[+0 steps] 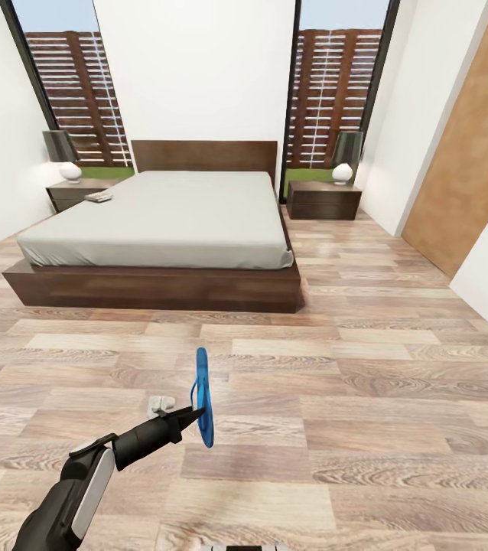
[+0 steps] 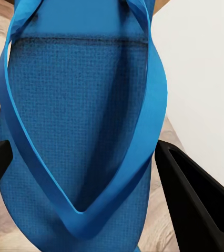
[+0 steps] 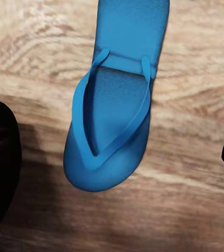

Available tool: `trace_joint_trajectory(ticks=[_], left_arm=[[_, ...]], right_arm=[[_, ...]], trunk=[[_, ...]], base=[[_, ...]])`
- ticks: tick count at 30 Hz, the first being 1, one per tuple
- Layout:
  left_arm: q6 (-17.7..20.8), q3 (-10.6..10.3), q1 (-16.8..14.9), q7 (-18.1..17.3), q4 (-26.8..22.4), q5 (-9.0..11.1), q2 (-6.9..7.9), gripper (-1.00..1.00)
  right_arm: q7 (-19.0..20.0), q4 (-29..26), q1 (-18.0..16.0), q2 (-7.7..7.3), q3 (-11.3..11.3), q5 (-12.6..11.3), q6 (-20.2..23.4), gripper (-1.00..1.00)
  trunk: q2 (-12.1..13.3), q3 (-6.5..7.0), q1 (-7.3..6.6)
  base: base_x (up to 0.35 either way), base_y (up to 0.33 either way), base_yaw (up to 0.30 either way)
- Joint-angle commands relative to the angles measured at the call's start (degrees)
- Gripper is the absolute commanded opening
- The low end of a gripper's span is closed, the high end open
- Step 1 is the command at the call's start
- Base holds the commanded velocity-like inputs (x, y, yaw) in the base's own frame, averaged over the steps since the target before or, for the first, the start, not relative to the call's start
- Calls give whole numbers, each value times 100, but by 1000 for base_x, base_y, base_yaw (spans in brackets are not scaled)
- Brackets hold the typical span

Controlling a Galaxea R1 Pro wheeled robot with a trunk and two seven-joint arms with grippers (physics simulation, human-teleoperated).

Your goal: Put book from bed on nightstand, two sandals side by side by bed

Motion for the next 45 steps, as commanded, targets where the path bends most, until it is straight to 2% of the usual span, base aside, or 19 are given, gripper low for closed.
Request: trace_joint_trajectory(ticks=[1,7,12,19,25,34,40,45], left_arm=[[45,3,-2,-3,1,34,0,-100],[38,3,-2,-4,1,33,0,-100],[37,3,-2,-1,1,33,-5,-100],[37,3,-2,-1,1,33,-8,-100],[37,3,-2,-1,0,33,-9,-100],[37,3,-2,-1,1,33,-9,-100],[37,3,-2,-1,1,33,-9,-100],[37,3,-2,-1,1,33,-9,-100]], right_arm=[[7,23,-9,-3,-48,52,-41,100],[7,23,-9,-11,-62,47,-41,100],[7,23,-9,-12,-69,46,-41,100],[0,23,-9,-12,-97,46,-55,100],[-6,23,-9,-12,-108,6,-372,100],[-37,23,-9,-23,-110,-7,-427,100],[-37,23,-9,-42,-110,-14,-427,100],[-37,23,-9,-47,-112,-15,-428,100]], trunk=[[-2,-5,-1],[-2,-5,-1],[-9,-115,12],[-9,-115,12],[-9,-115,12],[-9,-115,12],[-17,-248,27],[-17,-248,27]], base=[[0,0,0],[0,0,0],[0,0,0],[0,0,0],[0,0,0],[0,0,0],[0,0,0],[0,0,0]])
